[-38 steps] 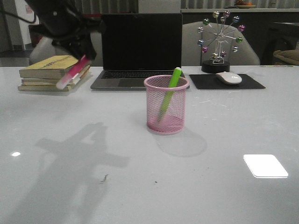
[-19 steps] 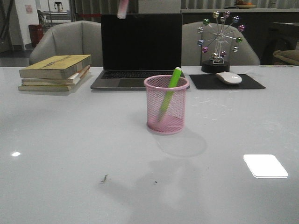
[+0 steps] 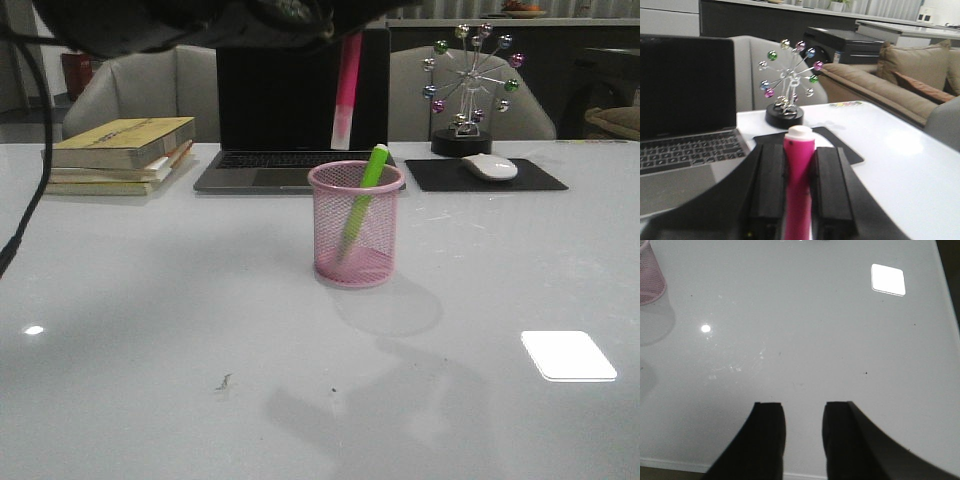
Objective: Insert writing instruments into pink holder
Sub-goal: 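Lift the pink highlighter with the left gripper over the pink holder, then lower the pink highlighter into the holder and open the left gripper, then withdraw the left gripper up and away from the holder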
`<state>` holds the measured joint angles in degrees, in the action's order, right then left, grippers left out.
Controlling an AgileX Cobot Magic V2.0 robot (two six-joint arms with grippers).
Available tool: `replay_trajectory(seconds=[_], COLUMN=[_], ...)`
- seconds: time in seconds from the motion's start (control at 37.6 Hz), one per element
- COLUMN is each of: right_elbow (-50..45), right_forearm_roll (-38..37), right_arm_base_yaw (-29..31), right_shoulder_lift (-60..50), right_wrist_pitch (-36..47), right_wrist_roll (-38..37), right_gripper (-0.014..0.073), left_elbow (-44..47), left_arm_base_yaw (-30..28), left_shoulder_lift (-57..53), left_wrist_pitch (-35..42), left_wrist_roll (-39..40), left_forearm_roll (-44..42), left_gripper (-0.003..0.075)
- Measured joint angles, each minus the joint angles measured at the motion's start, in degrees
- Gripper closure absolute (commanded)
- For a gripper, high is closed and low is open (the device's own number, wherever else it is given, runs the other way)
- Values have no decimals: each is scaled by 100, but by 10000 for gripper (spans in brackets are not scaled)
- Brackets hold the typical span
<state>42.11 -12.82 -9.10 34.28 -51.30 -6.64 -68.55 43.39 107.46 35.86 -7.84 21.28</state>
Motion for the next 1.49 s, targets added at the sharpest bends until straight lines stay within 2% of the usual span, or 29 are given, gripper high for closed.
replay_trajectory(seconds=[0.27,0.4,0.51,0.61,0.66,0.77,0.9,1.09,1.2,1.49], right_elbow=[0,0,0,0,0,0,0,0,0,0], right_forearm_roll=[-15,-18,-18,-28,-28,-28,-28,-28,-28,-28], right_arm_base_yaw=[0,0,0,0,0,0,0,0,0,0], right_shoulder_lift=[0,0,0,0,0,0,0,0,0,0], right_wrist_pitch=[-36,-66,-66,-70,-79,-79,-83,-96,-105,-105], right_wrist_roll=[0,0,0,0,0,0,0,0,0,0], right_gripper=[258,258,258,258,258,258,258,258,258,258], left_elbow=[73,73,73,73,73,73,73,80,80,80], left_arm_base_yaw=[0,0,0,0,0,0,4,-71,-321,-1283], left_shoulder_lift=[790,850,850,850,850,850,660,-119,-637,-2147], left_wrist_pitch=[1040,1118,1143,1075,1004,915,510,-452,-1040,-1989], left_wrist_roll=[0,0,0,0,0,0,-52,-303,-326,-353], left_forearm_roll=[-212,-405,-456,-468,-483,-509,-758,-952,-975,-911], left_gripper=[622,601,503,348,309,309,328,328,328,325])
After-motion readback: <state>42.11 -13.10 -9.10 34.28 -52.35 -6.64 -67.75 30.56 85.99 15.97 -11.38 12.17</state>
